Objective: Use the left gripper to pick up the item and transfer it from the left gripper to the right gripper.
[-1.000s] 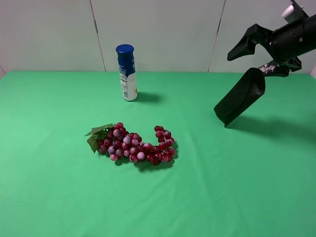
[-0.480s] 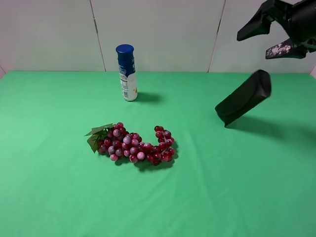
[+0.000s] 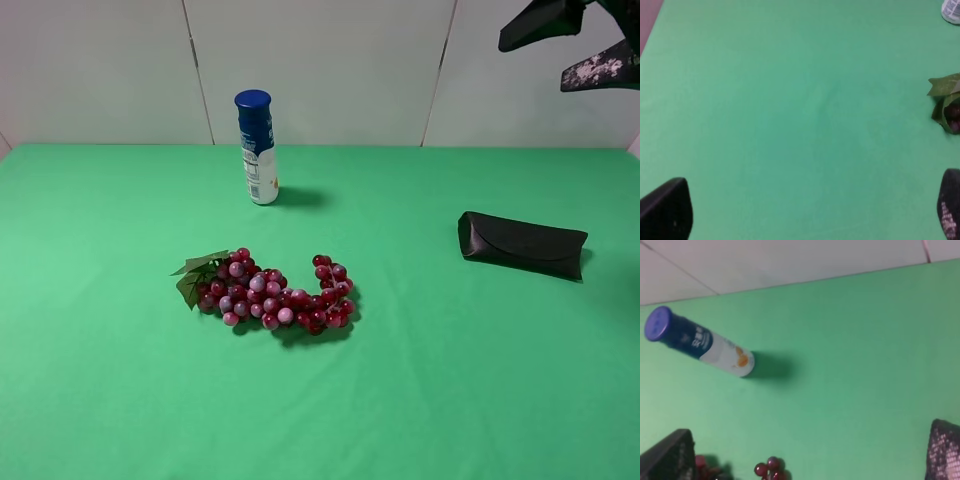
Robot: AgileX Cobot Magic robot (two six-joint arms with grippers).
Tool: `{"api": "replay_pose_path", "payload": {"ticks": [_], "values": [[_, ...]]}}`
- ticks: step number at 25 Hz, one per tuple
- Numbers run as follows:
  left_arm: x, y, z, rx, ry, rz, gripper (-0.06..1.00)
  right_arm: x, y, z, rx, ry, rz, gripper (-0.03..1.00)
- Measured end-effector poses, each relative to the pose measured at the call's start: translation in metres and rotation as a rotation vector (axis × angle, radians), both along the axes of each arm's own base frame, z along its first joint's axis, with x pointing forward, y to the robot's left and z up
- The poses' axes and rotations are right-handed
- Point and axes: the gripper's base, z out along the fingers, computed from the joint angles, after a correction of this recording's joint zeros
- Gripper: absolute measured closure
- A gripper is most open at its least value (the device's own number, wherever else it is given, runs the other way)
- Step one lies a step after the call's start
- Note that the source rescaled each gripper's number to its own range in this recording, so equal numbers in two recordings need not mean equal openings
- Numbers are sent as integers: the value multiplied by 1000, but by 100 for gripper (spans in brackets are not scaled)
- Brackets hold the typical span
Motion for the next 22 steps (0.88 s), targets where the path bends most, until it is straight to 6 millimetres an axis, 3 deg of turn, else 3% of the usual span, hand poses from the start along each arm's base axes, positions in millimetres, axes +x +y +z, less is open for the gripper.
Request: {"api": "replay_pose_path", "payload": {"ticks": [10,22], "values": [[0,0,0,0,0,0,-2,-37,0,26,-58,-28,6,-3],[0,0,0,0,0,0,-2,-109,-6,53,-188,-32,-52,-3]]}}
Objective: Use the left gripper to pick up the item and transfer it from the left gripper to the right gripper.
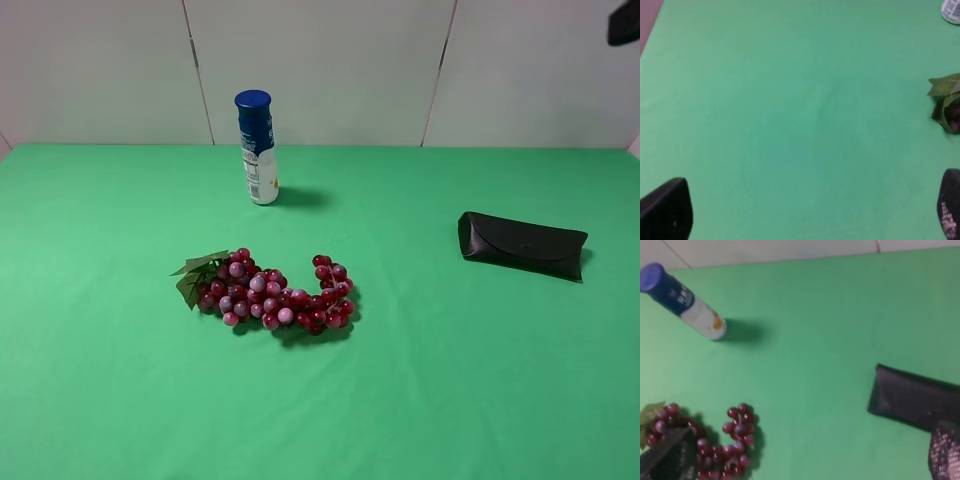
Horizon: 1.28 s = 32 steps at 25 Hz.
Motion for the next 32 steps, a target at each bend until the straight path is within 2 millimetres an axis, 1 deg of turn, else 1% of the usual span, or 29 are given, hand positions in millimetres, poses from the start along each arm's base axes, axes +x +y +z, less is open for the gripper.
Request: {"api": "replay_pose_path", "payload": {"ticks": [5,15,20,25,32], "values": [[0,0,0,0,0,0,-2,-31,-2,-5,-35,19,-32,-3],[0,0,0,0,0,0,-2,-88,1,-31,-39,10,-45,-3],[0,0,0,0,0,0,-2,-110,0,-52,-84,33,-55,-3],[0,0,0,0,0,0,-2,-129,-4,-80,-142,21,-83,-3],[0,0,0,0,0,0,-2,-158,-6,-116,-172,-138,-128,-3]]}}
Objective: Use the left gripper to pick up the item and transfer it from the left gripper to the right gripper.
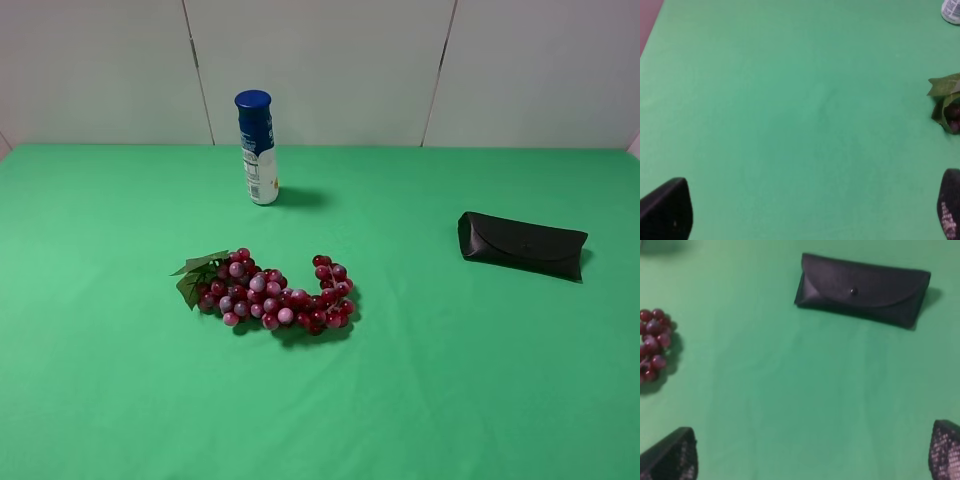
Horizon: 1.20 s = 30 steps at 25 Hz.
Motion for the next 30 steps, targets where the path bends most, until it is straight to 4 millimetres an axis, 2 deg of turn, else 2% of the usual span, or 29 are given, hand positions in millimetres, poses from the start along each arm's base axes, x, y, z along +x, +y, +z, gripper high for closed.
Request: {"api": "replay_pose_path", "payload": {"ticks": [5,12,30], "values": [[0,0,0,0,0,0,-2,-23,-4,-5,-61,-197,-42,-3],[0,0,0,0,0,0,-2,-22,-8,-7,-49,-201,-99,-3],[0,0,0,0,0,0,-2,-22,-8,-6,-43,-208,-103,-3]]}}
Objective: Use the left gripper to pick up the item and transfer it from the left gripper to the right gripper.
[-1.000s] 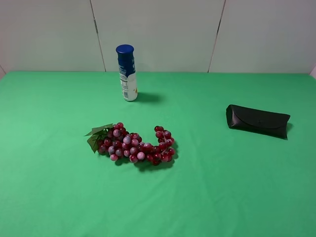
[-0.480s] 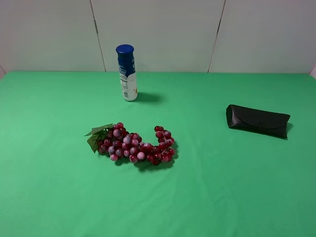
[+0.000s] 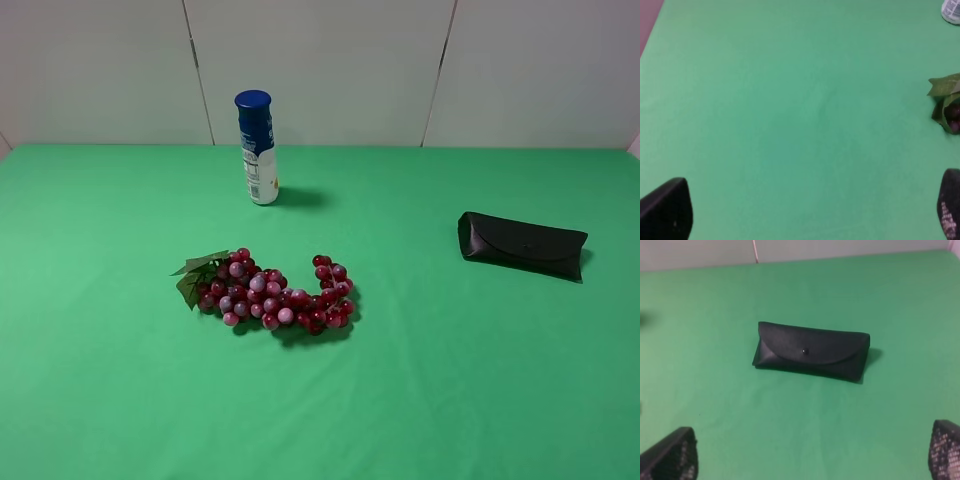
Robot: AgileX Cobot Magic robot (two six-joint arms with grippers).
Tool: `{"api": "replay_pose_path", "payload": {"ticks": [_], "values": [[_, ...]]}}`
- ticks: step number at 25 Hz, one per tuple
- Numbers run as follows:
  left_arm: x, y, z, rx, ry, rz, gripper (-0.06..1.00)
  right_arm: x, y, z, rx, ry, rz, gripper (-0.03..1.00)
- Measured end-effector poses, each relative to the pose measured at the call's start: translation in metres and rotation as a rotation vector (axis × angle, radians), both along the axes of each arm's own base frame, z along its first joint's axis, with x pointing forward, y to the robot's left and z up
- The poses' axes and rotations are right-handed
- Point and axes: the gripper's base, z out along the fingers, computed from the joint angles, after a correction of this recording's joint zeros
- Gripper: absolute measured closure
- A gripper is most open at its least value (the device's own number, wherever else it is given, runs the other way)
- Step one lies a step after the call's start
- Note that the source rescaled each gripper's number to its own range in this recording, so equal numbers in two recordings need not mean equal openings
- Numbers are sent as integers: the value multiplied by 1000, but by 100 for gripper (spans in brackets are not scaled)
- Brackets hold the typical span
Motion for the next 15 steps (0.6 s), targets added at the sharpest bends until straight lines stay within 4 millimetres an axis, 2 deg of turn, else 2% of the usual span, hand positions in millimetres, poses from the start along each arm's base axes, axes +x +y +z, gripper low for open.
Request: {"api": "replay_pose_path", "payload": {"ticks": [15], "values": [[0,0,0,0,0,0,-2,0,0,0,0,0,0,-3]]}}
